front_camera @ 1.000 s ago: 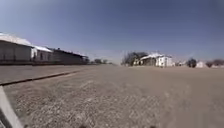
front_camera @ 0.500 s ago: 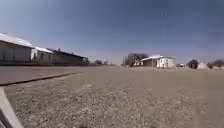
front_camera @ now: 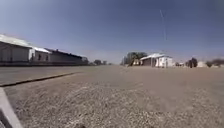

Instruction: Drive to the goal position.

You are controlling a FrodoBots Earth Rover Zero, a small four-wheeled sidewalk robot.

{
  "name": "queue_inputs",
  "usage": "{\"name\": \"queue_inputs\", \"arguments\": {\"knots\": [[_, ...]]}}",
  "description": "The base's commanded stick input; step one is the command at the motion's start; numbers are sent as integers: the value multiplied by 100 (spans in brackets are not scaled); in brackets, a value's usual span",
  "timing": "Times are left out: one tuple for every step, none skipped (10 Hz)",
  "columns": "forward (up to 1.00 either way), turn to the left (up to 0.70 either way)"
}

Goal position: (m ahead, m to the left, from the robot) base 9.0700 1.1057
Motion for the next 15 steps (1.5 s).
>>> {"name": "queue_inputs", "arguments": {"knots": [[70,0],[70,0],[70,0],[70,0],[70,0],[70,0],[70,0],[70,0],[70,0],[70,0],[70,0],[70,0],[70,0],[70,0],[70,0]]}}
